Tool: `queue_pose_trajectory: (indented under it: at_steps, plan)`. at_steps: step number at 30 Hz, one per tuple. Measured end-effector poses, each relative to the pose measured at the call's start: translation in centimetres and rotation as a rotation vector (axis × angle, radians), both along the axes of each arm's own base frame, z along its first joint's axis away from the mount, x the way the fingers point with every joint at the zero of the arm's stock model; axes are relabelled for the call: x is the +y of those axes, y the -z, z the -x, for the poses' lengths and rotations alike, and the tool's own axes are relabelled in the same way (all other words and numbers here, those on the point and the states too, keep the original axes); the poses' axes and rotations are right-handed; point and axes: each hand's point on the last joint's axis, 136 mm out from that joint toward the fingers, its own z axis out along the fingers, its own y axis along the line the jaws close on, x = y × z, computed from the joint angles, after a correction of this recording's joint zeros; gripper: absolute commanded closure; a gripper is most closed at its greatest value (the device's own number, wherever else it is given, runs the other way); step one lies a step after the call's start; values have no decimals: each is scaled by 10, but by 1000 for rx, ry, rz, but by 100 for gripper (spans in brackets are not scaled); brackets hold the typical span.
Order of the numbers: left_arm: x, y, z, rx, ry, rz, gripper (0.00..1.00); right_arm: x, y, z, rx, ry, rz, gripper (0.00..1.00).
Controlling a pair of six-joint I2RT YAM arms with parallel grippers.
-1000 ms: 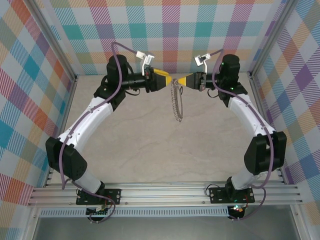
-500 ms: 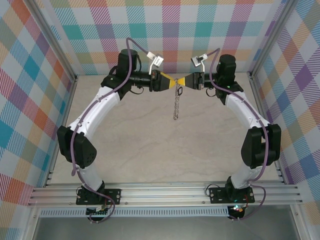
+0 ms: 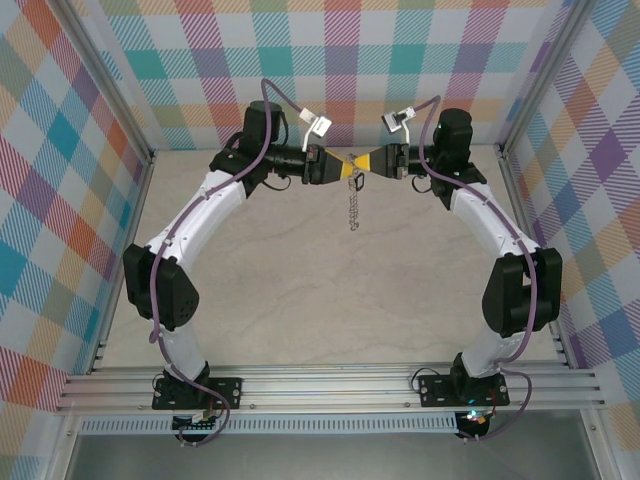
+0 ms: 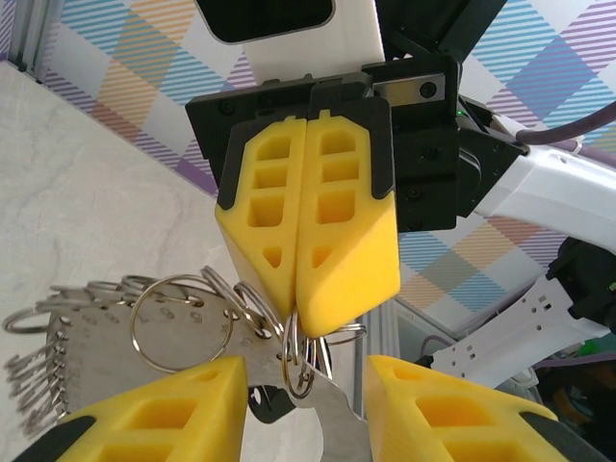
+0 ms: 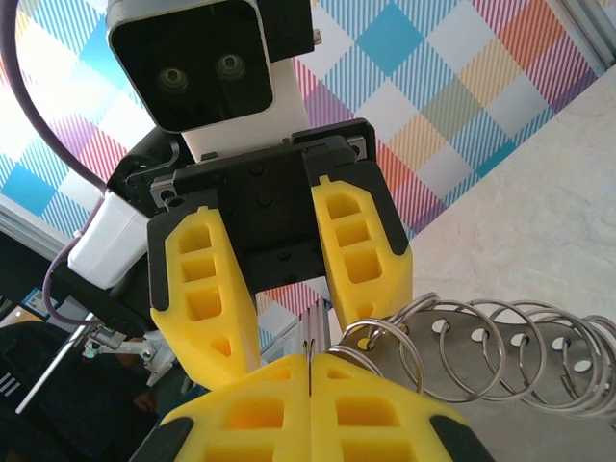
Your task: Put the keys on the keyring
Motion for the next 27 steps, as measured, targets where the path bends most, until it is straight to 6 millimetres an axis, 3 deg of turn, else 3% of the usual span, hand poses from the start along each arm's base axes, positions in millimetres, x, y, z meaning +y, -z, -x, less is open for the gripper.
queue_pose_trajectory:
  at_steps: [11, 18, 27]
  plan:
    - [-2, -8, -2, -15, -1, 25, 67, 0, 0, 0, -4, 0, -1, 100]
    - [-4, -14, -3, -30, 2, 40, 85, 0, 0, 0, -4, 0, -1, 100]
    - [-10, -4, -5, -5, 22, 35, 87, 0, 2, -2, -6, -6, -2, 100]
